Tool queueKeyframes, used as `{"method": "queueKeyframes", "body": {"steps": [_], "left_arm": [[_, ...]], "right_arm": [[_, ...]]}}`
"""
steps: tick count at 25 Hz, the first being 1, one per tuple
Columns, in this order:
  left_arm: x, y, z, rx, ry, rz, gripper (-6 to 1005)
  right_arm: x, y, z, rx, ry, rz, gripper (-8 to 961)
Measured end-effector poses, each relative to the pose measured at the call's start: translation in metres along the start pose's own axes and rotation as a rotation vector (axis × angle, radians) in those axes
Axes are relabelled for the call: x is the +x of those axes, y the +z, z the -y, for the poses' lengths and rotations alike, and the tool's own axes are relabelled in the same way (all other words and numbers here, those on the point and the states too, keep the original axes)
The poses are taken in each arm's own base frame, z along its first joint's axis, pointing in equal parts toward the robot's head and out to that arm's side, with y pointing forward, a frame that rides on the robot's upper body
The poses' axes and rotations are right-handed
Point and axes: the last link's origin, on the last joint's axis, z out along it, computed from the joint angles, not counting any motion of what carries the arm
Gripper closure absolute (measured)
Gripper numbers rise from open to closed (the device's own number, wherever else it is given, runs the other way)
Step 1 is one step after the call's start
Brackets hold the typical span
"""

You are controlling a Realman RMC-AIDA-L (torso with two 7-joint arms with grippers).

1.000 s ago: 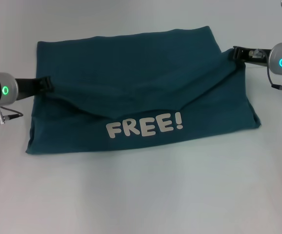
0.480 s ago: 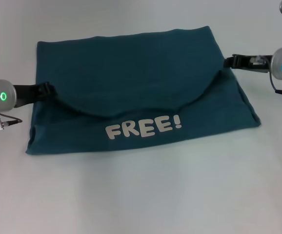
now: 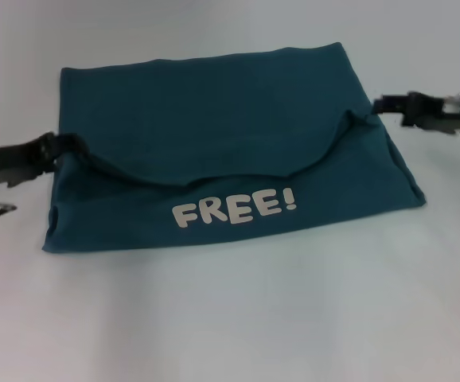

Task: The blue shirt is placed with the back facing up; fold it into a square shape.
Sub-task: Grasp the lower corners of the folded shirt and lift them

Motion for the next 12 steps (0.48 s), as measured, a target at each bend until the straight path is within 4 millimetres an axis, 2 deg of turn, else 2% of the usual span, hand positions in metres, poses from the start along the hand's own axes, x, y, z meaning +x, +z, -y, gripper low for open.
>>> {"method": "queueKeyframes", "body": {"steps": [3, 6, 12], "left_arm": [[-0.011, -0.017, 0.01, -0.072, -0.069, 0.008, 309], [-0.026, -0.032, 0.027, -0.126, -0.157, 0.039, 311], [-0.049, -0.055, 0.052, -0.215, -0.275, 0.062, 314]], "right_arm": [[0.015, -0.021, 0.017, -0.066, 0.091, 0.001, 255], [0.038, -0.039, 0.031, -0.115, 0.146, -0.035, 142], [0.082, -0.069, 0.048, -0.212, 0.217, -0.116, 147]]}}
